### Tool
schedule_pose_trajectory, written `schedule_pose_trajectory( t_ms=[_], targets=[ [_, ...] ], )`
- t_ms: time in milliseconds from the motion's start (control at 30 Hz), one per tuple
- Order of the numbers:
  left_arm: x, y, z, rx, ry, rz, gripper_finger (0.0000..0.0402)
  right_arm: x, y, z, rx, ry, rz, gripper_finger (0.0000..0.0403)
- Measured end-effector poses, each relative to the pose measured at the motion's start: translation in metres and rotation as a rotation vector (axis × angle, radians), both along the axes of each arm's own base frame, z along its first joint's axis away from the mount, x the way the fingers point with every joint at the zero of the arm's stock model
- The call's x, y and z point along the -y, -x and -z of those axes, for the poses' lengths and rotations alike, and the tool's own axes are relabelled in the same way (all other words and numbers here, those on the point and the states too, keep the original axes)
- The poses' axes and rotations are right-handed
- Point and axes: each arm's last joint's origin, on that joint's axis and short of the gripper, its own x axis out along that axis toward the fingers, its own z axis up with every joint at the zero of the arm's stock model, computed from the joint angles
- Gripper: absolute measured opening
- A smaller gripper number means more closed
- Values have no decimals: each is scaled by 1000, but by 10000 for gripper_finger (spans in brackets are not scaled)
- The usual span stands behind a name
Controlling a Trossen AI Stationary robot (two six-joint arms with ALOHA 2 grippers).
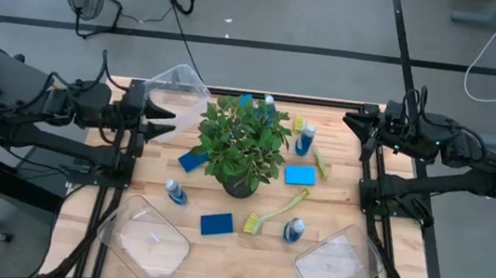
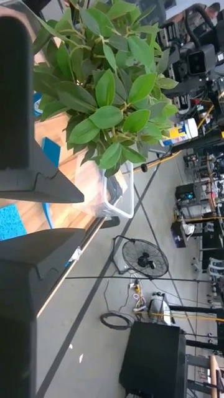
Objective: Pick & Place Kitchen Sink Supplies
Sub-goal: Put the blue liquid soap bottle into the bottom left transparent bin
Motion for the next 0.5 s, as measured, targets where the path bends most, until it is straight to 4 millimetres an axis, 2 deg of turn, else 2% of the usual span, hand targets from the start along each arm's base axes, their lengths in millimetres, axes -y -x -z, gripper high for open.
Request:
schedule_pose_trajectory(
  t_ms=[233, 500],
  targets=[
    [3, 0, 2, -13, 53, 97, 245, 0, 0, 0, -2, 5, -1, 80],
    [7, -3, 13, -136, 108, 222, 238, 0, 0, 0, -9, 19, -3, 80]
  ],
)
